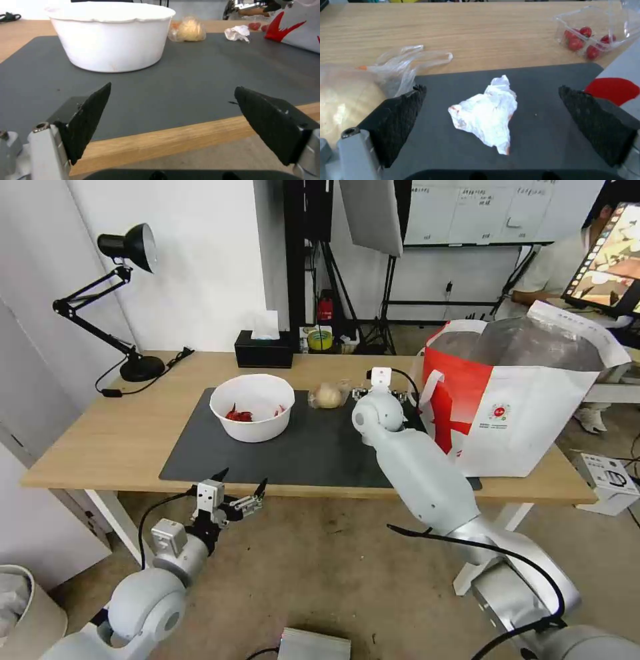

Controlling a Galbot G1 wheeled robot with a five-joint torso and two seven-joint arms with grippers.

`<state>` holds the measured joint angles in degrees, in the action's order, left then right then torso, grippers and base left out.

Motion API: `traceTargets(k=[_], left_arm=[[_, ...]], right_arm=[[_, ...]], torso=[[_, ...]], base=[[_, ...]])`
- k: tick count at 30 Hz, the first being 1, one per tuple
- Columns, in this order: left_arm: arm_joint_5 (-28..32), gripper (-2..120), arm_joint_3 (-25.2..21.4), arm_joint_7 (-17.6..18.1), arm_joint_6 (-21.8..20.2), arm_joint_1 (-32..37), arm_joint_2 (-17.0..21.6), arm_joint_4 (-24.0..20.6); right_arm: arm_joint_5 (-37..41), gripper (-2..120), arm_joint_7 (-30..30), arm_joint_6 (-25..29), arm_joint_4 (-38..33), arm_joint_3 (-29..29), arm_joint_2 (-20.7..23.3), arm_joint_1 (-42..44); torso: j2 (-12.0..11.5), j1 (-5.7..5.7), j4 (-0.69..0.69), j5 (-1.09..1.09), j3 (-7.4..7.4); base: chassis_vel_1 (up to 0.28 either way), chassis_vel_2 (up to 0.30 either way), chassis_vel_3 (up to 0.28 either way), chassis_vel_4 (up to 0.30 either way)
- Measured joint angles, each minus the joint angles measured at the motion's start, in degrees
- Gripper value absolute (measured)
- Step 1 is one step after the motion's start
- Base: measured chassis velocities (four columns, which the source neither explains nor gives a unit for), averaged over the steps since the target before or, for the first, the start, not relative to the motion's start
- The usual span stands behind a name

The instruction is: Pick up the trash from the table and place it into the takeout bag.

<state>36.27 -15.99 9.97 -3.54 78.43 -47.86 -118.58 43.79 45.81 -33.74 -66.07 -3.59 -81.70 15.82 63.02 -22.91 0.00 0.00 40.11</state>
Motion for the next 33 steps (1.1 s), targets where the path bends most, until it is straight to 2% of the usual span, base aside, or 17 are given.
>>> traceTargets(k=[33], left_arm=[[0.0,100,0.7,-0.1,0.1,-0.3,0.1,0.0]], right_arm=[[0.4,100,-6.5,-3.6,10.1,1.1,-0.7,-5.7]], torso=[[0.0,0.00,0.00,0.00,0.00]], base=[[0.000,0.000,0.000,0.000]])
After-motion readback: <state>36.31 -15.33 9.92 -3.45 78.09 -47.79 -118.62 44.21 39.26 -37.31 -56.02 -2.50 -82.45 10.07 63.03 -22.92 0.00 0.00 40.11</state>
